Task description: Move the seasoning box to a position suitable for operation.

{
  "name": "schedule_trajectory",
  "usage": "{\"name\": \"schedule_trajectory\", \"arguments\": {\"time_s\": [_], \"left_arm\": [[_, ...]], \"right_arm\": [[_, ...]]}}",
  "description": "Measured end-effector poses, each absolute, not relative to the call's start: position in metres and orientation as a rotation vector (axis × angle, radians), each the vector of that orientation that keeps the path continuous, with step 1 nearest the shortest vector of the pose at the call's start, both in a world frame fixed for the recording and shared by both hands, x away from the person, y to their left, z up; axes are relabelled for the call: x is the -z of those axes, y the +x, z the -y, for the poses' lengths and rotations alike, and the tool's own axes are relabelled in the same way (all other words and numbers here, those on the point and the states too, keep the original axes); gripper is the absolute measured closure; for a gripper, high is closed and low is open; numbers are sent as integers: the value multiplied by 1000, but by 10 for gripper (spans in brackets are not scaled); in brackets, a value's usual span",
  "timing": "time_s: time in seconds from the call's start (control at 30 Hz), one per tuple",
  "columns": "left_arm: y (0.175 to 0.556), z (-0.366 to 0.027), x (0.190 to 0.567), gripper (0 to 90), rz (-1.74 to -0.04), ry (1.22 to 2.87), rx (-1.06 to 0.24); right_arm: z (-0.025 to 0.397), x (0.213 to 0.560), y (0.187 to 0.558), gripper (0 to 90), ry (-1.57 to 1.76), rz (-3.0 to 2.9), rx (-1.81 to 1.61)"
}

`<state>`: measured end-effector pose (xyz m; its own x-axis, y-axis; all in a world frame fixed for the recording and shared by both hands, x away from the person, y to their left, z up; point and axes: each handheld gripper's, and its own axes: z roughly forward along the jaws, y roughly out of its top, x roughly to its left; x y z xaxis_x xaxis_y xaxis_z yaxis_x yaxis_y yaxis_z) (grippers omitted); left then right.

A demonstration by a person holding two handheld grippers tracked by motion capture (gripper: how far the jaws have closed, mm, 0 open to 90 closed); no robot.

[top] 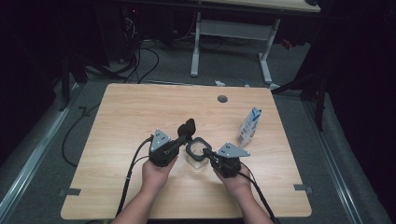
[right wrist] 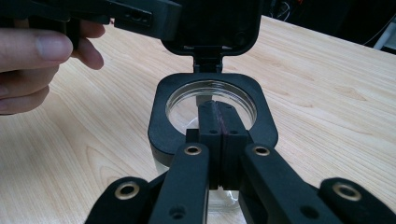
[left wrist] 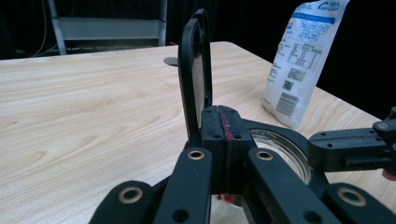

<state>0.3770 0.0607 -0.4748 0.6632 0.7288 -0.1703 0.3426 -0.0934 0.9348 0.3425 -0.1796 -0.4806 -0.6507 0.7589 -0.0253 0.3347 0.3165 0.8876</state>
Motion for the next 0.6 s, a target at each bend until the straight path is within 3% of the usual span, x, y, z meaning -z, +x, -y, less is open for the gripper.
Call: {"name": "schedule_trajectory", "arguments": {"time_s": [0.4,0.6], "left_arm": [[353,-105,496,820,-856,1842,-457],[342,-124,509,700,-895,1885,-464]], "right_arm": [[195,479,334,806,1026,-2104,-1296],[221,491,327,776,1120,-2036,-1295]]}}
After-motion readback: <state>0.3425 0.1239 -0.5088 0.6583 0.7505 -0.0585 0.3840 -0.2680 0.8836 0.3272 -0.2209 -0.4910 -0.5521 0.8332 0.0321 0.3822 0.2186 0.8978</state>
